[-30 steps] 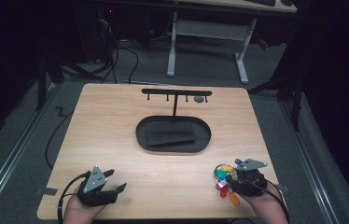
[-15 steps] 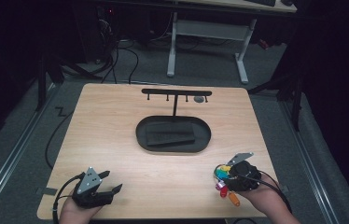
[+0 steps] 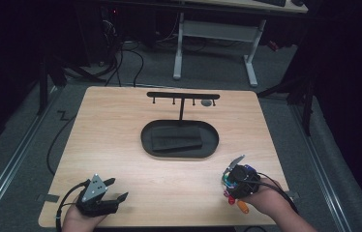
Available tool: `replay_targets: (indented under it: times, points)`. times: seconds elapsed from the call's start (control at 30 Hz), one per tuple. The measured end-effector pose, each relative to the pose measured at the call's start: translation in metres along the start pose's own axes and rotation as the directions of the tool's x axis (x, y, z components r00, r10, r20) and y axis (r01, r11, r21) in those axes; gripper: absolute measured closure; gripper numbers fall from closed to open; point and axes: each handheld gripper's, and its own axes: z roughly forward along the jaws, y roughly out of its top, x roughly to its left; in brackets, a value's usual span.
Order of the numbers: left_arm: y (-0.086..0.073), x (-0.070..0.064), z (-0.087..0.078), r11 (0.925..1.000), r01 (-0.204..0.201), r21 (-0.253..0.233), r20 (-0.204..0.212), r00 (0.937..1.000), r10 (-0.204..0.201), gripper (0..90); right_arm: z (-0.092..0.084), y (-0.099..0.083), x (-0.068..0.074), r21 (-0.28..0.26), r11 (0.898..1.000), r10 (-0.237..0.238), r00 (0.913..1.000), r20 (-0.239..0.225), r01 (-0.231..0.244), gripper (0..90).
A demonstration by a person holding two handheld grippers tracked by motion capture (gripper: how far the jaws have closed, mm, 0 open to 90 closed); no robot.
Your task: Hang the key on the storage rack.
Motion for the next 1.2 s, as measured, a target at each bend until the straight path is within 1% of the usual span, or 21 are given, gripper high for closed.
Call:
replay_targets:
  times: [0.07,0.13,0.27,0.4,0.43,0.5,0.57,0.63,0.7,0.8,0.83,0.9,0.93,1.0,1.03,1.07,1.13,1.2]
  points:
    - [0.000,-0.001,0.001,1.0000,-0.004,0.002,0.004,1.0000,0.004,31.6,0.004,0.002,0.000,0.021,1.000,-0.003,1.0000,-0.008,0.003,62.2]
    - [0.001,-0.002,0.001,1.0000,-0.006,0.002,0.004,1.0000,0.006,31.6,0.007,0.003,-0.001,0.039,0.999,-0.016,0.9998,-0.009,0.016,66.4]
    - [0.001,-0.003,0.001,0.9999,-0.012,0.003,0.008,0.9999,0.012,31.6,0.015,0.009,-0.002,0.075,0.996,-0.035,0.9991,-0.025,0.037,70.1]
    - [0.001,-0.004,0.001,0.9999,-0.014,0.002,0.010,0.9998,0.014,31.6,0.022,0.017,-0.001,0.101,0.994,-0.034,0.9980,-0.053,0.039,72.3]
    - [0.001,-0.004,0.001,0.9999,-0.013,0.004,0.012,0.9998,0.013,31.6,0.024,0.018,-0.001,0.114,0.993,-0.035,0.9980,-0.053,0.041,72.8]
    - [0.000,-0.004,0.002,0.9999,-0.015,0.005,0.013,0.9998,0.015,31.6,0.026,0.022,-0.002,0.117,0.993,-0.025,0.9978,-0.061,0.032,75.6]
    - [0.000,-0.005,0.002,0.9998,-0.017,0.006,0.014,0.9998,0.017,31.6,0.027,0.025,-0.002,0.133,0.990,-0.032,0.9978,-0.058,0.039,79.5]
    - [0.000,-0.005,0.001,0.9998,-0.019,0.009,0.018,0.9997,0.019,31.6,0.027,0.026,-0.002,0.147,0.988,-0.036,0.9981,-0.050,0.043,85.9]
    - [-0.001,-0.005,0.001,0.9998,-0.019,0.008,0.018,0.9997,0.019,31.6,0.028,0.027,-0.002,0.153,0.987,-0.042,0.9977,-0.053,0.050,86.4]
    - [-0.001,-0.004,0.000,0.9999,-0.016,0.007,0.015,0.9998,0.016,31.6,0.023,0.028,0.000,0.157,0.984,-0.076,0.9963,-0.041,0.082,87.1]
    - [-0.001,-0.004,0.000,1.0000,-0.006,0.000,0.015,0.9999,0.006,31.6,0.019,0.029,0.001,0.155,0.983,-0.090,0.9955,-0.032,0.093,87.1]
    - [-0.001,-0.003,-0.001,1.0000,-0.005,-0.003,0.017,0.9998,0.005,31.7,0.010,0.030,0.001,0.142,0.984,-0.102,0.9947,-0.016,0.103,87.2]
    - [-0.001,-0.003,-0.001,1.0000,-0.005,-0.003,0.017,0.9998,0.005,31.6,0.010,0.030,0.001,0.142,0.984,-0.102,0.9947,-0.016,0.103,87.2]
    - [-0.001,-0.003,-0.002,1.0000,-0.003,-0.006,0.017,0.9999,0.003,31.7,-0.001,0.030,-0.002,0.125,0.987,-0.098,0.9951,-0.013,0.099,87.4]
    - [-0.001,-0.003,-0.003,1.0000,-0.002,-0.007,0.018,0.9998,0.002,31.8,-0.011,0.030,-0.004,0.114,0.988,-0.102,0.9948,-0.001,0.102,87.6]
    - [-0.001,-0.004,-0.002,1.0000,-0.003,-0.005,0.016,0.9999,0.003,31.8,-0.015,0.030,-0.005,0.109,0.990,-0.095,0.9954,0.001,0.095,87.6]
    - [-0.001,-0.004,-0.002,1.0000,0.000,-0.005,0.016,0.9999,0.000,31.8,-0.023,0.030,-0.009,0.094,0.992,-0.089,0.9960,-0.001,0.089,87.6]
    - [-0.001,-0.004,-0.001,1.0000,-0.001,-0.001,0.011,0.9999,0.001,31.8,-0.031,0.028,-0.013,0.076,0.994,-0.074,0.9971,-0.017,0.075,87.7]
